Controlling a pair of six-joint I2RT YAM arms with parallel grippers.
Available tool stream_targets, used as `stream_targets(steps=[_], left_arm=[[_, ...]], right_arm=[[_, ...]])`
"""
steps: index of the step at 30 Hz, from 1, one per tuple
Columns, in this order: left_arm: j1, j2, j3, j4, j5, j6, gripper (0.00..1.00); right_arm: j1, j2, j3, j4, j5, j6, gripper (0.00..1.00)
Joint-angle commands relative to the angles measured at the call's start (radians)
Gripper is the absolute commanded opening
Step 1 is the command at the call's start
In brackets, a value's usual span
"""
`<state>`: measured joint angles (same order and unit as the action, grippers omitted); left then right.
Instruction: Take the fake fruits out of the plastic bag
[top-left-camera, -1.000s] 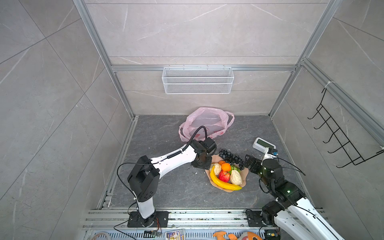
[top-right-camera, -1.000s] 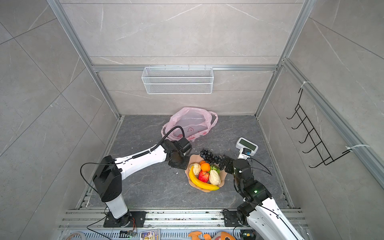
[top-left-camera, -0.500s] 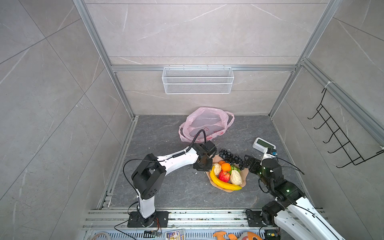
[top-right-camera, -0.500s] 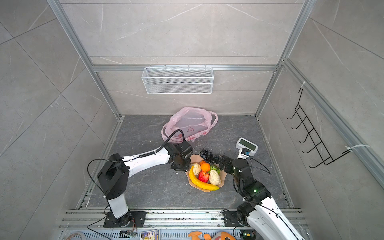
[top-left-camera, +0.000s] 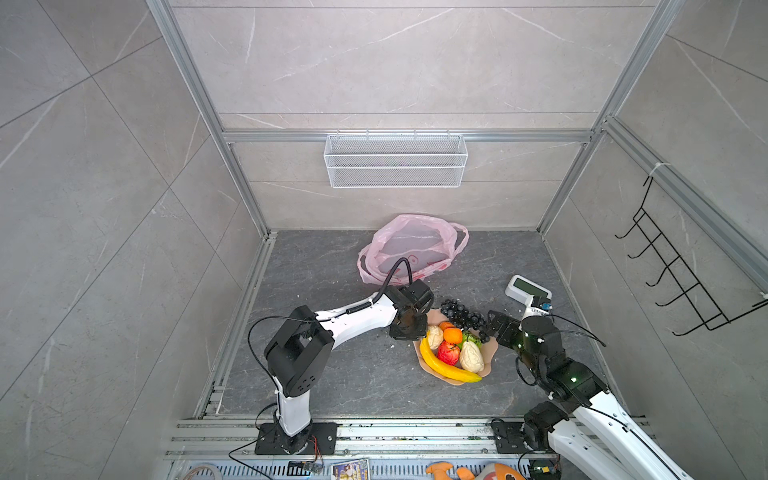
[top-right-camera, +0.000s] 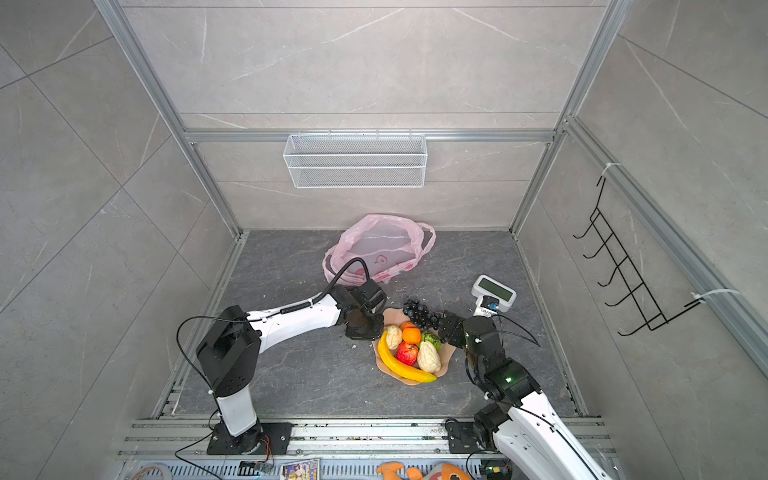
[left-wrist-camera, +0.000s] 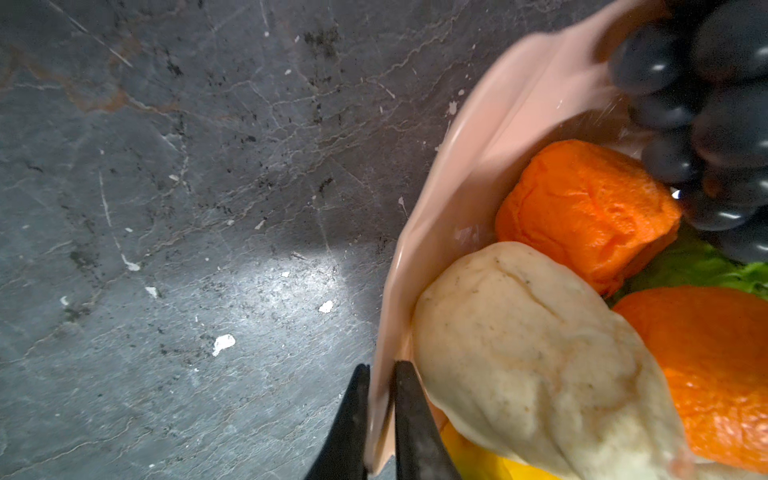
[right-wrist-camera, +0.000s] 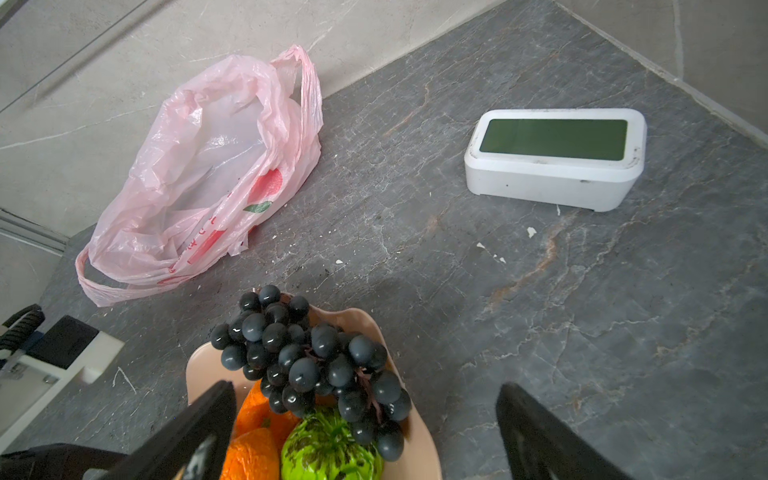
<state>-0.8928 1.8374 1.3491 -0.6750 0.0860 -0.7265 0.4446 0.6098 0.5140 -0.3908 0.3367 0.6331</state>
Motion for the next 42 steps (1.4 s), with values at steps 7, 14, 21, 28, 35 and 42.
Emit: stream_targets(steps=[7, 14, 21, 28, 35, 42], left_arm=[[0.052, -0.046, -0.061, -0.021, -0.034, 0.004, 0.08], [0.111, -0.092, -0.113, -0.011, -0.051, 0.028, 0.06], [0.206, -0.146, -0.162, -0.009, -0.063, 0.063, 0.06], [0.325, -0.187, -0.213, 0.007, -0.052, 0.109, 0.06], [0.43, -0.207, -0.244, 0.031, -0.032, 0.149, 0.06], [0.459, -0.215, -0.252, 0.041, -0.035, 0.164, 0.06]], right_arm=[[-0.003, 0.013, 0.002, 0.004, -0.004, 0.002, 1.0], [-0.002, 0.019, 0.004, 0.0, -0.004, 0.004, 1.0], [-0.003, 0.025, 0.009, -0.009, 0.004, 0.002, 1.0], [-0.003, 0.029, 0.011, -0.013, 0.01, 0.0, 1.0], [-0.002, 0.05, 0.026, -0.034, 0.028, 0.009, 1.0], [-0.003, 0.053, 0.031, -0.042, 0.027, 0.01, 1.0]])
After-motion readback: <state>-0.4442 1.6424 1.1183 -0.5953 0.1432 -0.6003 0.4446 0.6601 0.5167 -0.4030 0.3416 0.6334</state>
